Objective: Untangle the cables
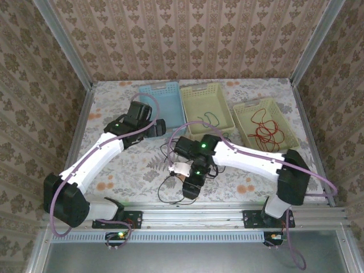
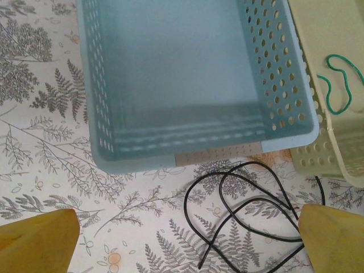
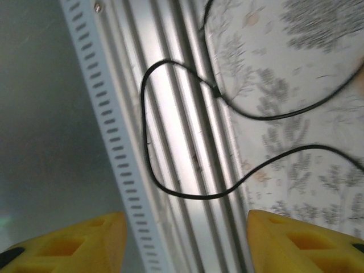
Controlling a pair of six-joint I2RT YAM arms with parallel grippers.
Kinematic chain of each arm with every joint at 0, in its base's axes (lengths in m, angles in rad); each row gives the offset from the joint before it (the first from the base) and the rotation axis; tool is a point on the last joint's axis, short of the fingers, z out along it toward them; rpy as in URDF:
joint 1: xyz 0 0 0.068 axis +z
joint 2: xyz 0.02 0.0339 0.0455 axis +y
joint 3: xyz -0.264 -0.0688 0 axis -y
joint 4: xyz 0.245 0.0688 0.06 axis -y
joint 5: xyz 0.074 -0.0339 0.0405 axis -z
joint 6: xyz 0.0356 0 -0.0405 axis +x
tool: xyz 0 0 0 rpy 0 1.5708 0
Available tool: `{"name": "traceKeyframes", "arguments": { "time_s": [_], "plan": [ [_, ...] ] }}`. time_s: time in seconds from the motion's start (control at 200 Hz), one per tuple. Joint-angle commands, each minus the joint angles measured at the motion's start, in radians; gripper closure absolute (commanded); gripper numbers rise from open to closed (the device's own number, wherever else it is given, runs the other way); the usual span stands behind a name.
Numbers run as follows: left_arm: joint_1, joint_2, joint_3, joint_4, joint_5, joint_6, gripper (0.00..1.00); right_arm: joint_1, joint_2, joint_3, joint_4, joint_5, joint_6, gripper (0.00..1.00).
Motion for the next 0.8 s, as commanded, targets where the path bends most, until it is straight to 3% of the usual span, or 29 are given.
{"name": "traceKeyframes", "arguments": {
  "time_s": [0.0, 0.08, 0.155, 0.3, 0.505, 0.63, 0.795],
  "plan": [
    [-0.009, -0.014, -0.014, -0.018, -0.023, -0.050, 0.00, 0.005, 0.099, 0.075, -0.195, -0.134, -0.080, 0.41],
    [-0.018, -0.017, -0.003, -0.026, -0.031, -0.051, 0.00, 0.004, 0.178, 0.140, -0.274, -0.188, -0.114, 0.42],
    [-0.026, -0.017, 0.013, -0.033, -0.034, -0.051, 0.00, 0.010, 0.249, 0.187, -0.323, -0.190, -0.123, 0.51],
    [-0.073, -0.026, 0.027, -0.007, -0.045, -0.006, 0.00, -0.027, 0.186, 0.121, -0.179, 0.055, -0.092, 0.46],
    [-0.300, 0.093, -0.028, 0.179, 0.061, 0.184, 0.00, -0.320, -0.115, -0.122, 0.196, 0.287, 0.224, 0.44],
    [-0.426, 0.280, 0.038, 0.265, 0.126, 0.293, 0.00, -0.538, -0.212, -0.280, 0.289, 0.299, 0.399, 0.46],
    [-0.535, 0.528, 0.221, 0.317, 0.169, 0.429, 0.00, -0.655, -0.219, -0.409, 0.356, 0.308, 0.529, 0.46]
  ]
}}
